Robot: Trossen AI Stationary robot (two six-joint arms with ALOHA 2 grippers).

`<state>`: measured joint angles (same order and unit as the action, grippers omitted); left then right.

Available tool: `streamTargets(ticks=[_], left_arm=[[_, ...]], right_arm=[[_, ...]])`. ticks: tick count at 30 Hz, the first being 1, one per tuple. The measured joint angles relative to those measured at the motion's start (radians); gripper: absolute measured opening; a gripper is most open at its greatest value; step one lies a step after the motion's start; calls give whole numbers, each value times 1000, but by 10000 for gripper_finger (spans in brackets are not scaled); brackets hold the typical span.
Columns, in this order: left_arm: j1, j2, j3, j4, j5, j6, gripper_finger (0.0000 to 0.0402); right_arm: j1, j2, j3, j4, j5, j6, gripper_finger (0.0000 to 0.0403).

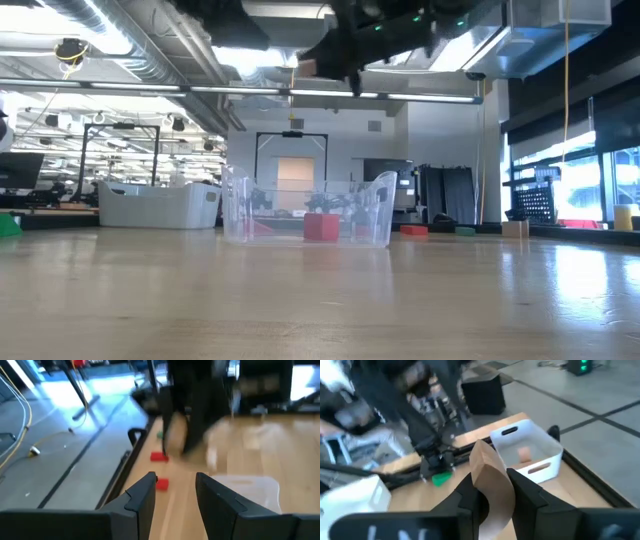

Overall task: Sort & place blocks by color
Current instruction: Put the right brown block into the gray bin

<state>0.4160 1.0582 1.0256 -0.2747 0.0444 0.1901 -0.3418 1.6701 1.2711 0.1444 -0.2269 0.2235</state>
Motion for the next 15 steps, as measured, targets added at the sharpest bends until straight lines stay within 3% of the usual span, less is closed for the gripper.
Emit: streamTargets(ticks=[9, 15], left_arm=[[-9, -1, 0, 17, -11, 4, 132], [-36, -119, 2, -48, -199, 62, 132]], right_arm=[[31, 257, 319, -71, -91, -161, 71], [31, 416, 570, -220, -91, -266, 71]])
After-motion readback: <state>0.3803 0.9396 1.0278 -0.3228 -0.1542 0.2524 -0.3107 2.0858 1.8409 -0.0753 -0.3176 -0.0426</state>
